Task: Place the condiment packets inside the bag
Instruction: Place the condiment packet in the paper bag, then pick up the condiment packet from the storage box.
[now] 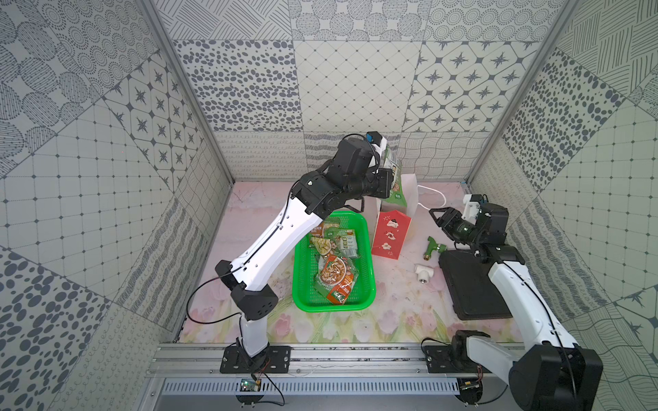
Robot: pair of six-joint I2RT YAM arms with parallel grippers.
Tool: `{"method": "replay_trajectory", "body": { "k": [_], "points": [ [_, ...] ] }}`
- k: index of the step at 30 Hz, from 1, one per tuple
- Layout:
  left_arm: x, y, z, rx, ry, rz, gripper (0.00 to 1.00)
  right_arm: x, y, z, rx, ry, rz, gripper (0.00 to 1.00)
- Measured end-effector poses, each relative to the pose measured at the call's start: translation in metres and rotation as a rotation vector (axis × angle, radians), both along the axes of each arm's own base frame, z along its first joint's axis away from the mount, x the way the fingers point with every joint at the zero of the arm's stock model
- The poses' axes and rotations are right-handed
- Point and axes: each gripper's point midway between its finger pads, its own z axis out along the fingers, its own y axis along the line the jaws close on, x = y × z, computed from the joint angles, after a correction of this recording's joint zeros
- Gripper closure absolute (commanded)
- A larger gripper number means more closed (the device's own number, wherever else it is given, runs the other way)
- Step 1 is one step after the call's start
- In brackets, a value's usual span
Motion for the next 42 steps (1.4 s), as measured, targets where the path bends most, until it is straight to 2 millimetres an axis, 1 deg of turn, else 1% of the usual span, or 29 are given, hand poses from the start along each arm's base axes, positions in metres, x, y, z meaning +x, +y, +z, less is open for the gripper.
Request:
{"method": "replay_trajectory", "body": {
  "k": [4,6,10,11,12,14,16,17,18,19,23,27,30,32,34,36,40,42],
  "points": [
    [0.019,-0.016,-0.023,0.048,-0.003,0.003,1.00,0.000,0.000,0.000,0.000,0.000,0.000,0.45],
    [0.029,-0.022,-0.038,0.078,-0.003,0.009,1.00,0.000,0.000,0.000,0.000,0.000,0.000,0.45],
    [0.046,-0.032,-0.058,0.125,-0.012,0.026,1.00,0.000,0.000,0.000,0.000,0.000,0.000,0.44],
    [0.050,-0.034,-0.063,0.136,-0.014,0.031,0.97,0.000,0.000,0.000,0.000,0.000,0.000,0.44],
    [0.052,-0.035,-0.068,0.148,-0.011,0.031,0.87,0.000,0.000,0.000,0.000,0.000,0.000,0.44],
    [0.054,-0.036,-0.075,0.170,-0.010,0.029,0.71,0.000,0.000,0.000,0.000,0.000,0.000,0.44],
    [0.054,-0.035,-0.076,0.179,-0.010,0.028,0.56,0.000,0.000,0.000,0.000,0.000,0.001,0.44],
    [0.053,-0.034,-0.075,0.182,-0.011,0.027,0.46,0.000,0.000,0.000,0.000,0.000,0.001,0.44],
    [0.052,-0.033,-0.072,0.182,-0.014,0.026,0.40,0.000,0.000,0.000,0.000,0.000,0.001,0.44],
    [0.050,-0.031,-0.070,0.181,-0.014,0.025,0.37,0.000,0.000,0.000,0.000,0.000,0.001,0.44],
    [0.039,-0.022,-0.050,0.164,-0.029,0.017,0.30,0.000,0.000,0.000,0.000,0.000,0.001,0.44],
    [0.019,-0.004,-0.026,0.145,-0.037,0.012,0.26,0.000,0.000,0.000,0.001,-0.001,0.001,0.44],
    [0.000,0.013,-0.021,0.147,-0.024,0.003,0.22,-0.001,0.001,0.001,0.002,-0.004,0.005,0.43],
    [-0.013,0.026,-0.024,0.158,-0.008,0.003,0.19,-0.002,0.002,0.004,0.005,-0.012,0.010,0.41],
    [-0.026,0.041,-0.032,0.174,0.012,0.005,0.15,-0.004,0.003,0.010,0.007,-0.030,0.016,0.38],
    [-0.041,0.058,-0.045,0.192,0.033,0.016,0.09,-0.007,0.004,0.016,0.011,-0.048,0.020,0.35],
    [-0.066,0.094,-0.072,0.227,0.060,0.058,0.01,-0.013,0.007,0.026,0.018,-0.080,0.032,0.30],
    [-0.075,0.111,-0.085,0.240,0.070,0.093,0.01,-0.017,0.008,0.029,0.029,-0.087,0.035,0.29]
  ]
}}
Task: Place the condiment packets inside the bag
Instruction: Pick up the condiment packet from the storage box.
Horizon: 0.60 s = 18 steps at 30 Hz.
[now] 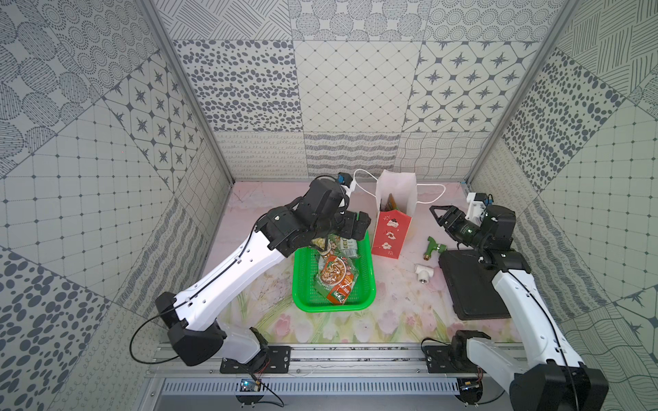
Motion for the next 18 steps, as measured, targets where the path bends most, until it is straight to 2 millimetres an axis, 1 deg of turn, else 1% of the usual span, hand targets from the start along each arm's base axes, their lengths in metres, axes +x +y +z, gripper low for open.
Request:
{"method": "replay_trajectory", "body": {
  "k": [4,7,10,13,15,18],
  "points": [
    [-0.014,0.030,-0.027,0.019,0.012,0.076,0.01,-0.010,0.007,0.002,0.014,-0.010,0.021,0.25],
    [-0.023,0.049,-0.048,0.023,0.018,0.126,0.01,-0.024,0.020,0.006,0.015,-0.024,0.056,0.23],
    [-0.029,0.064,-0.068,0.027,0.015,0.172,0.01,-0.042,0.038,0.014,0.009,-0.059,0.110,0.23],
    [-0.031,0.077,-0.087,0.039,0.007,0.216,0.01,-0.059,0.062,0.019,-0.002,-0.082,0.184,0.23],
    [-0.030,0.084,-0.100,0.051,-0.002,0.249,0.01,-0.066,0.078,0.018,-0.017,-0.085,0.235,0.23],
    [-0.024,0.096,-0.125,0.070,-0.001,0.306,0.01,-0.075,0.103,0.009,-0.054,-0.075,0.319,0.25]
  ]
}}
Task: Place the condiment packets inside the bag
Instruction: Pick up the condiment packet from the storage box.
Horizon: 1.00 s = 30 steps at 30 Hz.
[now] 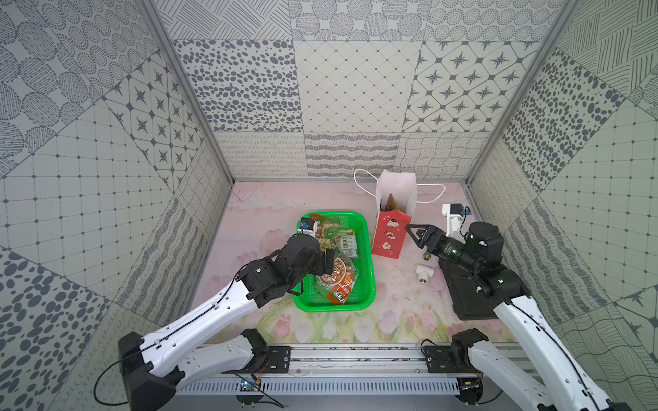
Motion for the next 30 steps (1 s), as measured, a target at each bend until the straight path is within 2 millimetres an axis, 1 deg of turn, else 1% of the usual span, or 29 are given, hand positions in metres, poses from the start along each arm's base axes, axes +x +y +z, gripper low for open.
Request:
{"method": "replay_trajectory", "body": {
  "k": [3,5,10,13,18,22,30],
  "points": [
    [0.009,0.020,-0.025,0.002,0.021,0.082,0.01,-0.008,0.026,-0.012,-0.059,0.000,0.081,0.28],
    [0.013,0.032,-0.037,-0.003,0.031,0.128,0.01,-0.013,0.042,-0.022,-0.109,-0.003,0.131,0.30],
    [0.018,0.048,-0.050,-0.047,0.021,0.203,0.01,-0.021,0.082,-0.043,-0.254,-0.025,0.232,0.32],
    [0.020,0.055,-0.059,-0.065,0.015,0.237,0.01,-0.018,0.105,-0.053,-0.334,-0.039,0.272,0.33],
    [0.024,0.064,-0.067,-0.076,0.006,0.286,0.01,-0.003,0.138,-0.074,-0.450,-0.043,0.308,0.33],
    [0.027,0.074,-0.070,-0.100,-0.001,0.331,0.01,0.015,0.158,-0.089,-0.518,-0.039,0.317,0.32],
    [0.032,0.095,-0.078,-0.160,0.019,0.426,0.01,0.051,0.196,-0.099,-0.593,-0.056,0.346,0.30]
  ]
}}
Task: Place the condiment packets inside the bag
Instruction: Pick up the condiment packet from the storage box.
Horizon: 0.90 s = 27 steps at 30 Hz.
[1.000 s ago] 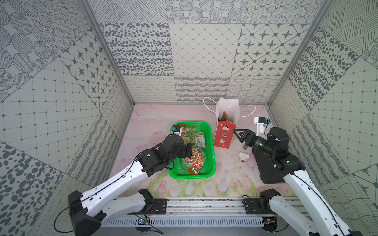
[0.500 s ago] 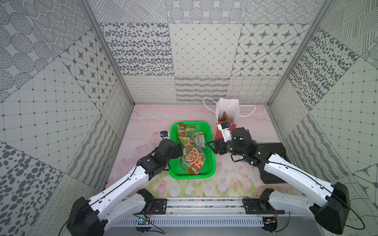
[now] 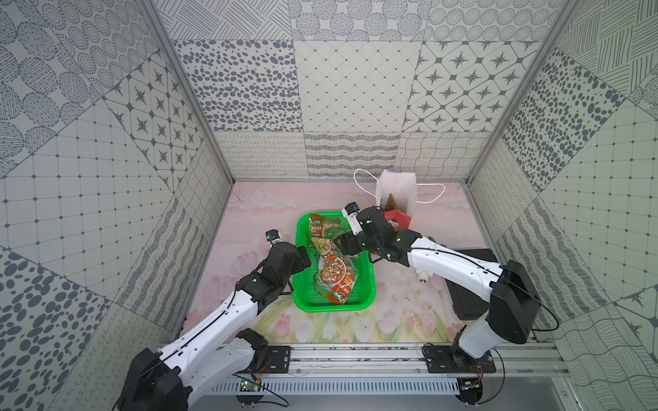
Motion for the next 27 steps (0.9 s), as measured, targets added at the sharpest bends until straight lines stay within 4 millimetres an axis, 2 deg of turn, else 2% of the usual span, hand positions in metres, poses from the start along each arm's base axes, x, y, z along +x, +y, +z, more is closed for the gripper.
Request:
{"method": "replay_trajectory", "body": {
  "k": [6,8,13,16,21,25,27],
  "points": [
    [0.002,0.009,-0.011,-0.067,0.027,0.041,0.01,0.023,0.019,-0.018,-0.060,0.015,0.019,0.30],
    [0.003,0.010,-0.014,-0.084,0.036,0.047,0.01,0.028,0.024,-0.030,-0.080,0.033,0.032,0.35],
    [0.005,0.009,-0.020,-0.112,0.058,0.047,0.01,0.031,0.039,-0.056,-0.108,0.094,0.110,0.46],
    [0.006,0.007,-0.022,-0.128,0.064,0.043,0.01,0.025,0.046,-0.069,-0.112,0.130,0.165,0.51],
    [0.007,0.004,-0.023,-0.141,0.069,0.032,0.01,0.020,0.056,-0.072,-0.117,0.139,0.220,0.67],
    [0.008,0.002,-0.022,-0.151,0.066,0.023,0.01,0.023,0.060,-0.068,-0.127,0.112,0.224,0.89],
    [0.008,0.001,-0.021,-0.156,0.063,0.019,0.01,0.025,0.060,-0.067,-0.148,0.092,0.213,0.96]
  ]
}}
